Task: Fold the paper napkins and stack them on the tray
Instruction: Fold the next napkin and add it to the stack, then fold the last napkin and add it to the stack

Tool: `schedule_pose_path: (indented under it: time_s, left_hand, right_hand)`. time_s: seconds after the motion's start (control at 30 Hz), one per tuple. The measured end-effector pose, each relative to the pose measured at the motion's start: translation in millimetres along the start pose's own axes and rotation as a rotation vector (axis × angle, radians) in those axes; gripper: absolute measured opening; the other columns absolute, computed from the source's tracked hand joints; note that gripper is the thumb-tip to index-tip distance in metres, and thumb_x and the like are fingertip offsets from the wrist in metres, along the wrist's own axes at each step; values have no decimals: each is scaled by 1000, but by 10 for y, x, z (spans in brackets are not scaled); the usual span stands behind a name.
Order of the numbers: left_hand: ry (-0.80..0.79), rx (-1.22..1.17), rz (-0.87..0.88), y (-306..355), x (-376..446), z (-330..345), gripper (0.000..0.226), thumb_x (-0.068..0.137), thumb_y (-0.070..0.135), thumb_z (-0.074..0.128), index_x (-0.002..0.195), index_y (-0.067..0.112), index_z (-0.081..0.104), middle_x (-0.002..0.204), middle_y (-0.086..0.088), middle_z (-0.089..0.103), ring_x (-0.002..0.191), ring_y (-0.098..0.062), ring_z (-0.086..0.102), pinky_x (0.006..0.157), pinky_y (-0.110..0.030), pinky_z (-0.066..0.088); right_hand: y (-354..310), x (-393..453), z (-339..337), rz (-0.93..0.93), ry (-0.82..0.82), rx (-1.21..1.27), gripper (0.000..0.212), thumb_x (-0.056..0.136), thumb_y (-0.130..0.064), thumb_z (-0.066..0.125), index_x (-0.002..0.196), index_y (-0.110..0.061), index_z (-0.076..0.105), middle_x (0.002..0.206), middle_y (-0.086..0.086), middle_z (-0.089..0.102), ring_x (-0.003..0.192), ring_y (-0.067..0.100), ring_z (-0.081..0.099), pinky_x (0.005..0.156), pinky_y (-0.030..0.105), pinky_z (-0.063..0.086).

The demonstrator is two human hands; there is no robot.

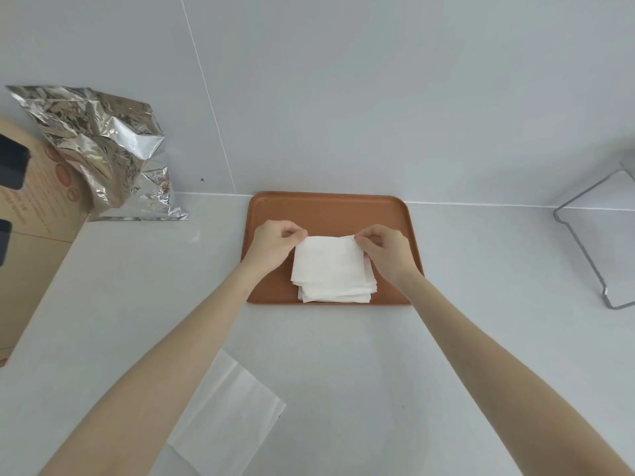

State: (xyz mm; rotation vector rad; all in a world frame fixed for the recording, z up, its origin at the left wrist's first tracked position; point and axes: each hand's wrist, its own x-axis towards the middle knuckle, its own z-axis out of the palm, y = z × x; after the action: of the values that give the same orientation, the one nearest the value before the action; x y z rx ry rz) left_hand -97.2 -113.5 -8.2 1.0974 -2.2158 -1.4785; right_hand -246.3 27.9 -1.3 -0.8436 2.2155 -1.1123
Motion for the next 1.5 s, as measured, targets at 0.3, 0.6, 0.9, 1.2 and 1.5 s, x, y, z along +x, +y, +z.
schedule_pose_path:
  time_s: [0.3, 0.6, 0.9, 1.2, 1.5]
  left_hand:
    - [62, 141, 87, 18, -79, 30, 17, 77, 10, 64, 95, 10, 65, 89, -7, 65, 75, -15, 57, 64, -8, 43]
    - [132, 250, 125, 41, -945, -362, 17, 73, 9, 70, 89, 13, 67, 87, -4, 63, 72, -17, 58, 65, -2, 38]
    - [41, 492, -33, -334, -2346, -74, 16, 78, 26, 64, 91, 17, 63, 88, 2, 61, 88, -17, 58, 76, -28, 46]
    - [-18, 965, 18, -607, -2711, 18, 31, 41, 34, 86, 55, 20, 62, 61, 7, 62, 55, -13, 62, 39, -19, 45]
    - [12, 964, 116, -610, -2605, 19, 25, 44, 20, 85, 50, 21, 61, 53, 7, 61, 48, -13, 60, 38, -18, 42]
  right_hand:
    - [-35, -11, 66, -66, 62, -218, 15, 88, -20, 51, 95, -10, 60, 85, 4, 60, 77, 22, 54, 67, 35, 45]
    - [-286, -789, 257, -493, -12, -424, 17, 85, -14, 57, 102, -12, 60, 107, 9, 60, 99, 25, 53, 68, 34, 46]
    - [-77, -1635, 740, -677, -452, -444, 12, 83, -14, 59, 87, -12, 69, 90, 7, 71, 84, 28, 57, 71, 38, 49]
    - [150, -1776, 867, -843, -416, -756, 5, 71, -18, 70, 68, -22, 69, 75, -7, 70, 70, 21, 61, 56, 23, 43]
    - [170, -1887, 759, -753, -324, -584, 26, 84, -21, 39, 76, -14, 63, 79, 1, 68, 73, 24, 59, 58, 26, 46]
